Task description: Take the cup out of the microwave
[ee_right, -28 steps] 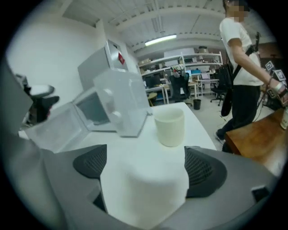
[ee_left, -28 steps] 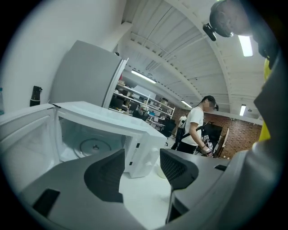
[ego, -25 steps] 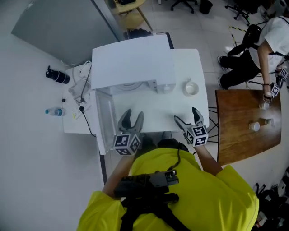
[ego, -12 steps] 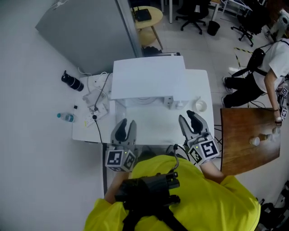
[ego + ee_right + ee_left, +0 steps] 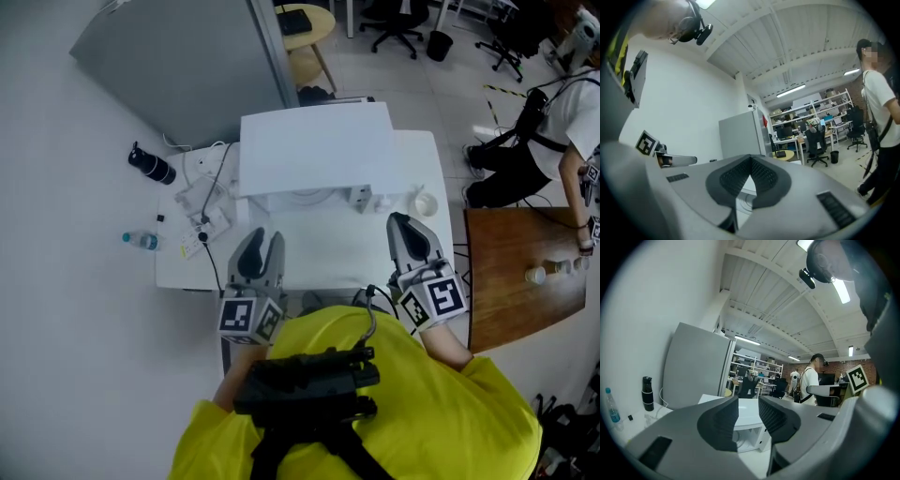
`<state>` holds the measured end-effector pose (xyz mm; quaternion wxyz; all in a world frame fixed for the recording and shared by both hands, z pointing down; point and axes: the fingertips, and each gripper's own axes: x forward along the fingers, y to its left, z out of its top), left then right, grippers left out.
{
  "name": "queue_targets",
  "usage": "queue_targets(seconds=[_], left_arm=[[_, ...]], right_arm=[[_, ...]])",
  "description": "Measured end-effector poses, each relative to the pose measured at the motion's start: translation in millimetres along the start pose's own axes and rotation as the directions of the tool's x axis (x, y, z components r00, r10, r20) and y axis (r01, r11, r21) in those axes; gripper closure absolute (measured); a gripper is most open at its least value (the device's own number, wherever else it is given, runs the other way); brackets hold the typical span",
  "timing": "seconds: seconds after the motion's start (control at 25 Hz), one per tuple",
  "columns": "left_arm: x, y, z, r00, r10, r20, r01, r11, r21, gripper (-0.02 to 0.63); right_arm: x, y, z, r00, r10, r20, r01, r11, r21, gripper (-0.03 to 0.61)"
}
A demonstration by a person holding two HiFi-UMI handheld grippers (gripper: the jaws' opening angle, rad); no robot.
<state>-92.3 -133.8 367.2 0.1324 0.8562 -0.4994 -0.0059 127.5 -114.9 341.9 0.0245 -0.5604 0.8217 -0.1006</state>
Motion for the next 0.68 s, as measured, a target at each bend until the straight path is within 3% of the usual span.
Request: queue_targets(seconds=[0.12,0.2,0.68], left_arm=[[-2,5,2,1.0,-0.002,0.007,0.002,1.0,0.001,0.525],[-4,8,4,1.0,-0.001,0.023,0.001,1.0,0.0,0.609],[-5,19,2,1.0,0.008,0.003,-0.008,1.0,-0.012,0.612]], right_arm=[[1,0,-6,1.0,-0.003,-0.012,0.004,0.999,0.052,0.574],[1,4,-5,1.0,-0.008,-0.012,0.008,0.999,0.042,0.574],[14,27,-13,0.999,0.031,-0.035,-0.029,0.999,0.046,0.574]])
